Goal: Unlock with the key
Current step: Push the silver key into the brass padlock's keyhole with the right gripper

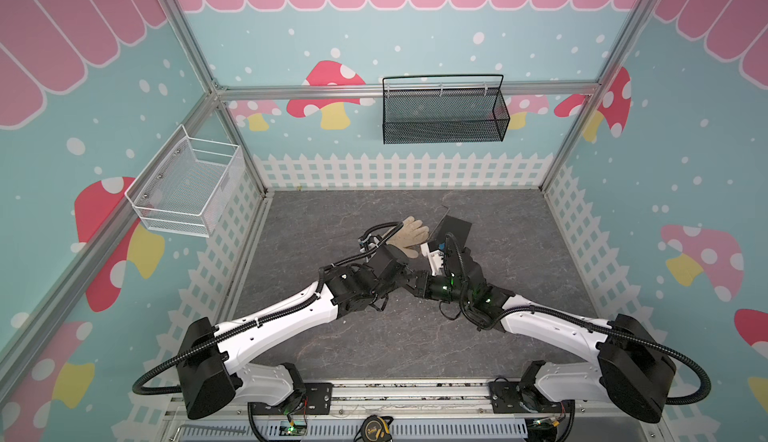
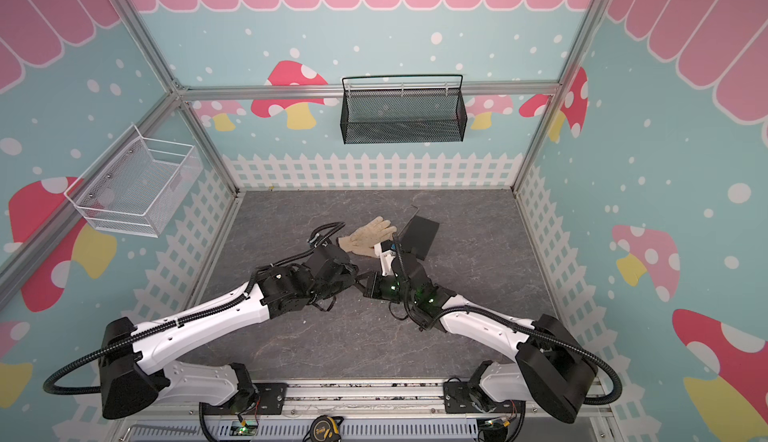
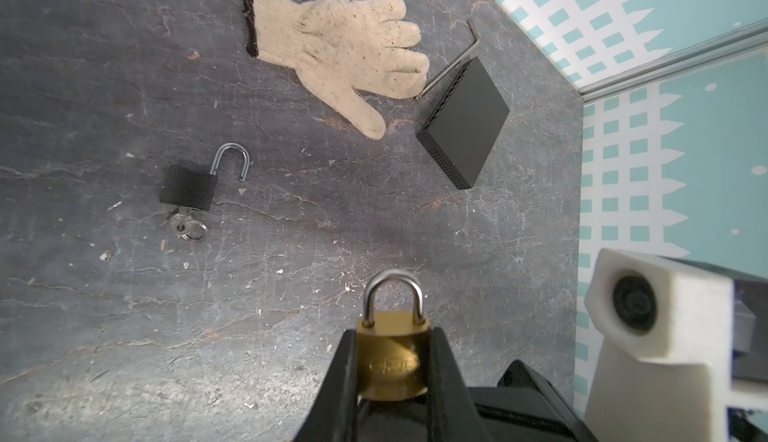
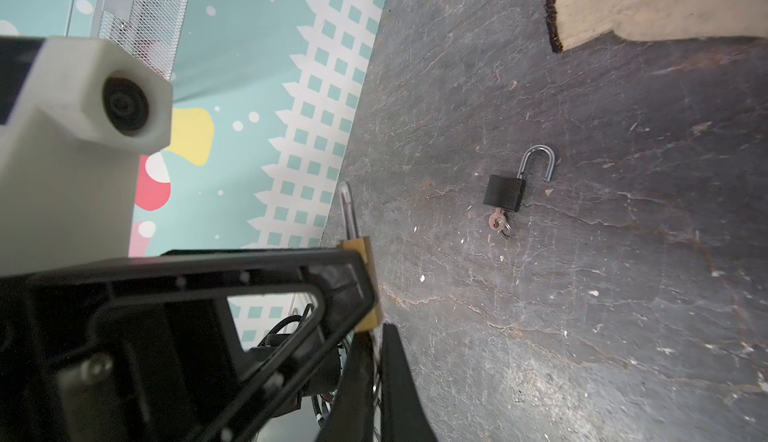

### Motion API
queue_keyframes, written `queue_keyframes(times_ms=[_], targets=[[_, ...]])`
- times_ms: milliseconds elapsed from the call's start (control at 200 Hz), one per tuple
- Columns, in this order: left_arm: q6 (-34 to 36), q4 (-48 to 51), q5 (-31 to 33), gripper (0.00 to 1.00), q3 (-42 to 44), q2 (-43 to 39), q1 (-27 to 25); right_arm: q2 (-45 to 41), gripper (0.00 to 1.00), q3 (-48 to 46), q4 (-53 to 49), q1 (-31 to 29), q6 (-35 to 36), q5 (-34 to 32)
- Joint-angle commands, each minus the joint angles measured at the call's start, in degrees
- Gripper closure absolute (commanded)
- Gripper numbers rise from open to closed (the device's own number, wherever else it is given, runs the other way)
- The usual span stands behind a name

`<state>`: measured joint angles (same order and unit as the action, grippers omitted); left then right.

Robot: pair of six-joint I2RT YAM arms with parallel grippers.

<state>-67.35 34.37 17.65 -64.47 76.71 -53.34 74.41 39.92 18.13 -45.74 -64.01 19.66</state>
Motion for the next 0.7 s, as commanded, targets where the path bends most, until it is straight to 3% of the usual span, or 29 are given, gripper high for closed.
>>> queue_keyframes(times_ms=[0,185,400,695], targets=[[1.45,2.34,-5.17,1.0,-1.52,0.86,-2.2,-1.65,1.0,3.29,4.01,0.38,1.71,-0.01],[1.61,-0.38,-3.39,1.0,-2.12,-0.41,-0.87,-2.34,1.0,1.58,3.77,0.34,2.96,0.91],[-0.58,-4.6,-0.25,1.0,-0.57,-2.24,0.56,-4.28,0.77,-1.96,3.8,0.34,4.33,1.99],[-1.2,-5.98,0.28,1.0,0.61,-3.25,1.22,-8.8,0.76,-5.87,6.83,0.47,3.54,2.06]])
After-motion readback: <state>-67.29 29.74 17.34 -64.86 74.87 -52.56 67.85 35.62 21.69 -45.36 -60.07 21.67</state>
